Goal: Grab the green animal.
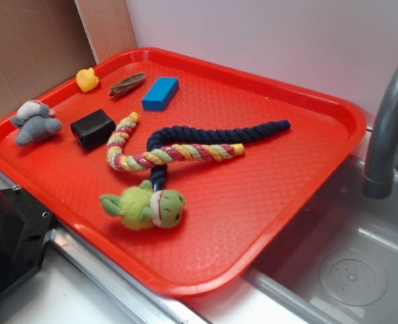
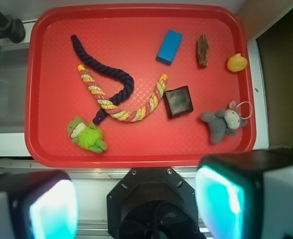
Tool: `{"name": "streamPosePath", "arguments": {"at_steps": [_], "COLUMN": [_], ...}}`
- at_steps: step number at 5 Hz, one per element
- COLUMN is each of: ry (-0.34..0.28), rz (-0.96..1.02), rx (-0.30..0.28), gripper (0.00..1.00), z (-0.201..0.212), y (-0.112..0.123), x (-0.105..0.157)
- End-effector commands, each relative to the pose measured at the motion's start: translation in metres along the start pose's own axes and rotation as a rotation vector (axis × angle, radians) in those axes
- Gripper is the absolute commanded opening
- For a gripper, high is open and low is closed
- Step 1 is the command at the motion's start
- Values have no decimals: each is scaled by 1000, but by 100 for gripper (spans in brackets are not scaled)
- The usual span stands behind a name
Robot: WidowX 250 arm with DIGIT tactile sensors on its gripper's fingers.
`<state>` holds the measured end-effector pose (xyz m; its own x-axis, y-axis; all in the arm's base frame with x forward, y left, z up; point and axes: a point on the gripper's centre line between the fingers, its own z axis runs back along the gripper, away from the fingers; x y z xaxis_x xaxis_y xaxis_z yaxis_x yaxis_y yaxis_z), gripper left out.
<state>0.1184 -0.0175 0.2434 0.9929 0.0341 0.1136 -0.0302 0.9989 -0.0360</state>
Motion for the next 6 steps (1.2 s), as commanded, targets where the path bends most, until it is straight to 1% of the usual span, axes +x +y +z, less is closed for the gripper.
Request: {"name": "streamPosePath", "arguments": {"at_steps": [1, 2, 3, 4, 5, 6], "ry": [0, 80, 48, 64, 81, 78], "rz": [0, -224, -431, -602, -643, -706], "rx": [0, 83, -144, -170, -90, -65], "gripper": [100, 100, 100, 100, 100, 100], "z": [0, -52, -98, -149, -201, -230], "y": [0, -17, -37, -58, -63, -73], "x": [0, 10, 15, 12, 3, 0]}}
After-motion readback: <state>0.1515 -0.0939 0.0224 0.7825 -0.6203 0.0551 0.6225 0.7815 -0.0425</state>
